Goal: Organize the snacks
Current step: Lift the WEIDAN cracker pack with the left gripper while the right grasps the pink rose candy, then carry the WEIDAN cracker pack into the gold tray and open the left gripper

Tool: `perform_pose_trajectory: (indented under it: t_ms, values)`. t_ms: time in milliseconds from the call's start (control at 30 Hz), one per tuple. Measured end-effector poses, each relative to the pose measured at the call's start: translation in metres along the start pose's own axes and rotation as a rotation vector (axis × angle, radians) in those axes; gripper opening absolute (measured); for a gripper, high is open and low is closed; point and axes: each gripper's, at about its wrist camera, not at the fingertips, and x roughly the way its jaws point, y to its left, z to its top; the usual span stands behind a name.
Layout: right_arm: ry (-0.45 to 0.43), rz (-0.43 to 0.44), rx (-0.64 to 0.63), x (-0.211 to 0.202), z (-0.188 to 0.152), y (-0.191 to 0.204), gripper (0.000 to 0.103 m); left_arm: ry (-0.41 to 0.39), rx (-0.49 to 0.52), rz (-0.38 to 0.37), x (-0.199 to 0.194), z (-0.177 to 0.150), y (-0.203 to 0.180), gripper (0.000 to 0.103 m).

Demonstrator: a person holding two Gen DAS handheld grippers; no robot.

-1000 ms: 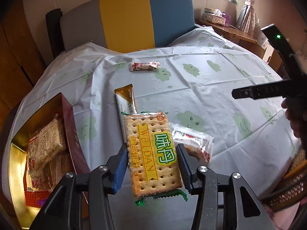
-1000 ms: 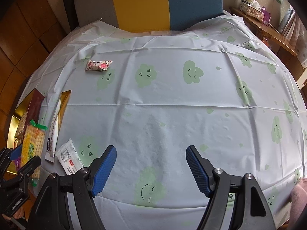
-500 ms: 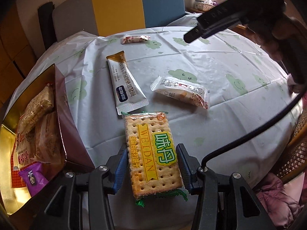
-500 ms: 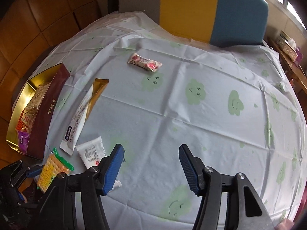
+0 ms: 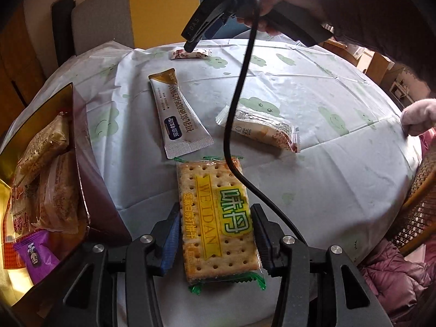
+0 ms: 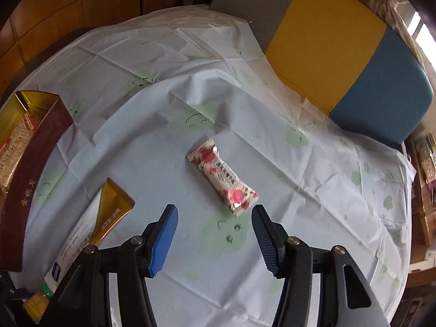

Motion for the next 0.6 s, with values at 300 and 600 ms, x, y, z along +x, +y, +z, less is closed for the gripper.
perform_pose_trajectory:
  t_ms: [300, 600]
  values:
    - [0.073, -0.015, -0.069, 0.042, 0.032, -0.003, 0.054, 0.006, -0.013, -0.023, 0.000, 0.000, 0.003, 0.049]
    - [0.160, 0.053, -0.002, 0.036, -0.007, -0.005, 0.022, 0.001, -0.026, -0.021, 0.002, 0.001, 0.004, 0.049]
